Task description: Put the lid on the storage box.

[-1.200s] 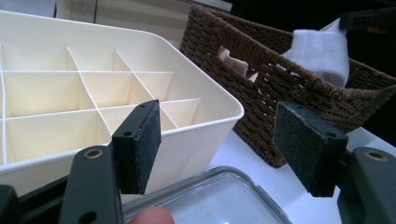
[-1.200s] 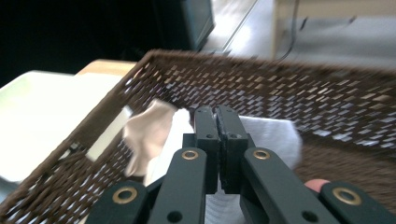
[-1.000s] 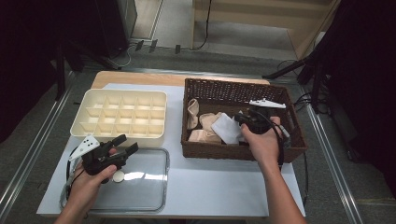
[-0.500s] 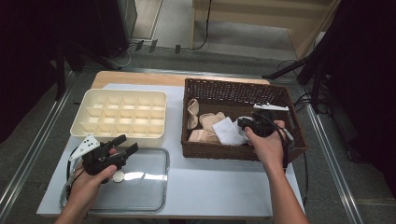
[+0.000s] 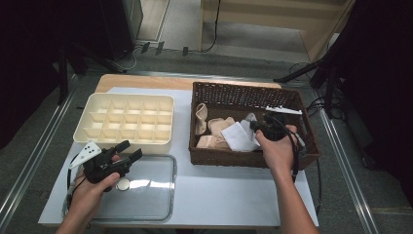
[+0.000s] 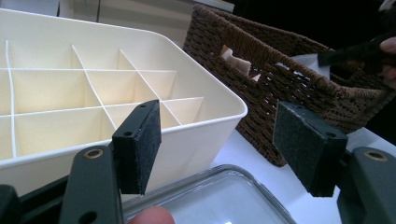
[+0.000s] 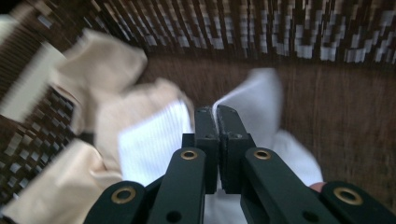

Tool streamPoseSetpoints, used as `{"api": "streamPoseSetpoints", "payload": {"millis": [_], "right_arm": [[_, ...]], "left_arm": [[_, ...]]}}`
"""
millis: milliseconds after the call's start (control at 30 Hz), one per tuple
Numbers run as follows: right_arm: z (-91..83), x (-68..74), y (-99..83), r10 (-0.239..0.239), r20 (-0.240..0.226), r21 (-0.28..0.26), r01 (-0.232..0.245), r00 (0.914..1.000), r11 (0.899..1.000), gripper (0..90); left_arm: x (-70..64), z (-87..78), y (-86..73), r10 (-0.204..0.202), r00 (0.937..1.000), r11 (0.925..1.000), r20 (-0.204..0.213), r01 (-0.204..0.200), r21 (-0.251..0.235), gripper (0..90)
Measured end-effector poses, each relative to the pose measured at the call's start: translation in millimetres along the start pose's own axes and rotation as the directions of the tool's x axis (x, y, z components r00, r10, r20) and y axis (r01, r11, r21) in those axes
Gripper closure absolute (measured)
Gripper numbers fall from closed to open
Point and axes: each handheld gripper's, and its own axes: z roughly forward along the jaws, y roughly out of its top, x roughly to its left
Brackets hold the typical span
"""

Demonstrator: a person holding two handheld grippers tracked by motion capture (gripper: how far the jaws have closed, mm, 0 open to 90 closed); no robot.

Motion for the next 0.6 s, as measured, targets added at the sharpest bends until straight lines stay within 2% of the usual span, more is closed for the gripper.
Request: {"api": "streamPoseSetpoints", "payload": {"millis": [100, 200, 267, 367, 400, 467, 600], "right_arm": [[-10.9, 6.3, 3.4, -0.038, -0.009, -0.114, 0.037, 0.9992, 0.993, 89.5], [-22.4, 11.0, 8.6, -0.067, -0.029, -0.209, 0.06, 0.9973, 0.976, 89.5], [-29.9, 14.1, 11.3, -0.091, -0.024, -0.27, 0.081, 0.9956, 0.96, 89.5], [-41.1, 19.1, 13.4, -0.146, -0.018, -0.351, 0.131, 0.9891, 0.927, 89.5], [-44.3, 20.8, 13.7, -0.164, -0.019, -0.374, 0.145, 0.9863, 0.916, 89.5], [-50.6, 24.5, 13.5, -0.177, -0.022, -0.402, 0.153, 0.984, 0.903, 89.5], [-58.8, 31.0, 10.1, -0.197, -0.028, -0.426, 0.167, 0.98, 0.889, 89.5]], "left_arm": [[-1.3, 0.5, -0.1, 0.003, 1.0, 1.0, 0.004, -0.003, 0.0, 33.8], [-1.8, 0.7, 0.1, 0.003, 1.0, 1.0, 0.003, -0.003, 0.0, 33.7], [-2.1, 0.8, 0.1, 0.003, 1.0, 1.0, 0.003, -0.003, -0.001, 33.7], [-3.0, 1.3, -0.3, 0.005, 1.0, 1.0, 0.004, -0.005, 0.0, 33.7], [-3.2, 1.6, -0.4, 0.009, 1.0, 1.0, 0.005, -0.009, 0.001, 33.7], [-4.2, 2.5, -0.7, 0.009, 0.9999, 1.0, 0.005, -0.009, 0.001, 33.7], [-6.2, 3.2, -1.1, 0.013, 0.9999, 0.9999, 0.01, -0.013, 0.005, 33.6]]}}
